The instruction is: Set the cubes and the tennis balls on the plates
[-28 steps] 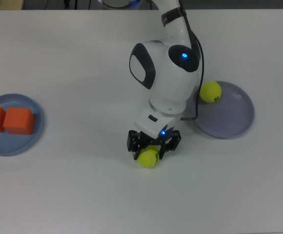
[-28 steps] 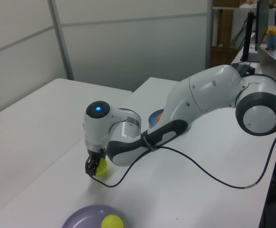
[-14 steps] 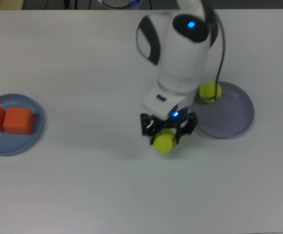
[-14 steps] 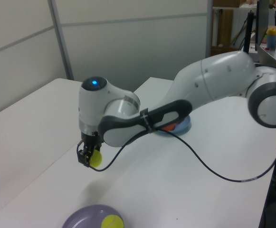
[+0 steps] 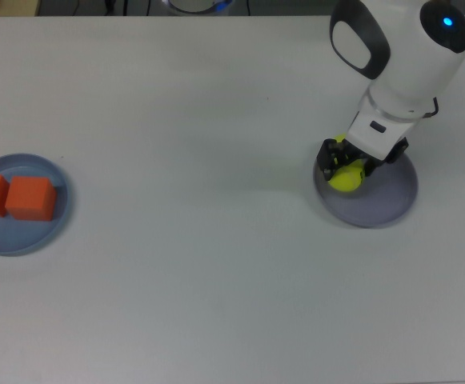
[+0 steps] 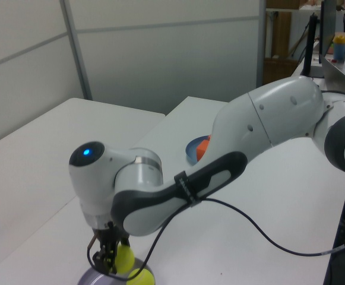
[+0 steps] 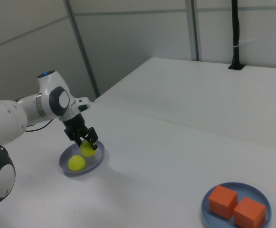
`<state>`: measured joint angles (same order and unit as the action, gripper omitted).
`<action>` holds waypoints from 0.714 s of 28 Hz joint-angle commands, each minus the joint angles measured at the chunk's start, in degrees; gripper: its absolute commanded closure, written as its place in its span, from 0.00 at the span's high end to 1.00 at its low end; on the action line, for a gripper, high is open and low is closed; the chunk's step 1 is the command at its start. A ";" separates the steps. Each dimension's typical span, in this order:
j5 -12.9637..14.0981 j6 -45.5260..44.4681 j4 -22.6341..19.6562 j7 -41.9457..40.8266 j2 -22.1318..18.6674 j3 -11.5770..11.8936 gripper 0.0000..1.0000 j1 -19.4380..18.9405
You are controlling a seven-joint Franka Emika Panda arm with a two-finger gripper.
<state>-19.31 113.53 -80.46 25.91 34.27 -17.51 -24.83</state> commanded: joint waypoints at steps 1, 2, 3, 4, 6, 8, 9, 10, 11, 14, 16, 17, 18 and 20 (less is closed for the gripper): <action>0.07 -0.59 -0.58 0.81 -0.96 0.64 1.00 -0.40; 0.07 -0.59 -0.40 0.72 -1.05 0.64 1.00 -0.31; 0.07 -0.76 -0.23 0.54 -1.31 0.64 1.00 -0.31; 0.07 -1.11 0.04 0.19 -1.57 0.64 1.00 -0.31; 1.03 -2.86 1.09 -2.35 -3.85 0.99 1.00 0.39; 1.29 -5.41 1.36 -5.42 -6.05 0.99 1.00 1.70; 1.47 -6.99 1.36 -7.18 -7.28 0.99 1.00 2.49; 1.99 -8.57 1.53 -8.85 -8.51 1.08 1.00 3.37; 3.56 -10.85 2.23 -12.43 -10.96 1.43 1.00 4.95; 5.42 -13.41 2.59 -17.37 -14.05 2.22 1.00 7.77; 5.43 -15.34 2.59 -19.66 -16.85 4.84 1.00 8.91; 5.51 -15.70 2.50 -20.37 -17.57 6.34 1.00 9.01; 5.60 -15.79 2.50 -20.99 -18.09 7.83 1.00 9.01; 5.86 -15.79 2.50 -22.83 -18.71 10.64 1.00 9.01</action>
<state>-15.55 98.49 -75.52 7.99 19.32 -12.86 -16.18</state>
